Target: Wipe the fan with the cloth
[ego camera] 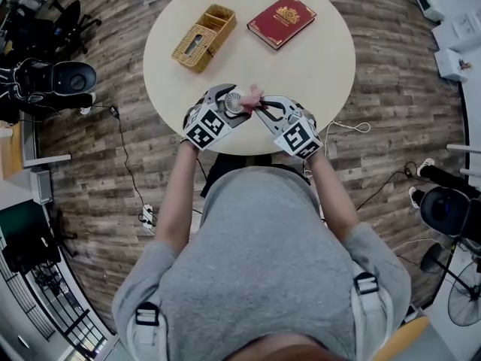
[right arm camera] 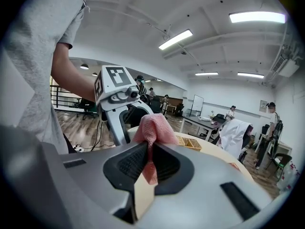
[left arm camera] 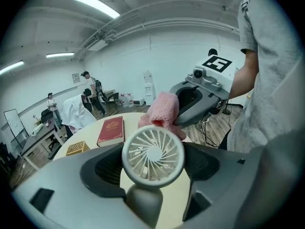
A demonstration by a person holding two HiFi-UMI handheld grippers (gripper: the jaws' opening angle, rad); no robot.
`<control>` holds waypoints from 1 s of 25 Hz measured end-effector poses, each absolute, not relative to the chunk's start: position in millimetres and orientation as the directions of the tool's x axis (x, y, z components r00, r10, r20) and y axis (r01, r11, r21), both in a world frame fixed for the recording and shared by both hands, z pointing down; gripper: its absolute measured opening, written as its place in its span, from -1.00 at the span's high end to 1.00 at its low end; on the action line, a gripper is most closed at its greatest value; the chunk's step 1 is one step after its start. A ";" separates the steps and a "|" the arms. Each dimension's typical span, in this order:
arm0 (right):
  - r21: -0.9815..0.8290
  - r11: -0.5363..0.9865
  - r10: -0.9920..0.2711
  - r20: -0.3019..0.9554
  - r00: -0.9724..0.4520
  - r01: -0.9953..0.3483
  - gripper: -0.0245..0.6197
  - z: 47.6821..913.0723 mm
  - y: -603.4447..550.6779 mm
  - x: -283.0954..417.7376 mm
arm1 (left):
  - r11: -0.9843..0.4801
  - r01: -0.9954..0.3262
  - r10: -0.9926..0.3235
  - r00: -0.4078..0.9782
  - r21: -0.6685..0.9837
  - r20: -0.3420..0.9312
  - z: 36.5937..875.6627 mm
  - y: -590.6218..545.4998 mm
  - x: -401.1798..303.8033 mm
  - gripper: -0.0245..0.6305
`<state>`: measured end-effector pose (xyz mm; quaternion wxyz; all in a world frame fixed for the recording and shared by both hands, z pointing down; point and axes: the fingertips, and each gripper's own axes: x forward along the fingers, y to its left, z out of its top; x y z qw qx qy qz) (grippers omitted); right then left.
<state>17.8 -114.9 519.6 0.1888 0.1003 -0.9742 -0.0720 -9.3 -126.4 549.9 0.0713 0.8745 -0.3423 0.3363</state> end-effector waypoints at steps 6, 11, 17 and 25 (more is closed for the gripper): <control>0.194 0.962 -0.251 0.357 -0.900 -0.192 0.80 519.3 -126.6 25.1 | -0.777 -0.624 -0.542 0.601 -0.079 0.588 540.4 -113.5 9.2 -0.22; 0.205 0.964 -0.233 0.345 -0.909 -0.169 0.80 514.0 -125.9 18.7 | -0.801 -0.588 -0.514 0.587 -0.107 0.625 550.0 -103.1 17.7 -0.22; 0.173 0.976 -0.186 0.339 -0.922 -0.134 0.80 511.3 -108.6 13.9 | -0.761 -0.638 -0.555 0.545 -0.118 0.629 550.4 -110.4 -0.5 -0.22; 0.158 0.981 -0.166 0.353 -0.921 -0.116 0.80 522.9 -101.8 19.1 | -0.739 -0.667 -0.595 0.579 -0.097 0.557 529.7 -117.7 -8.6 -0.22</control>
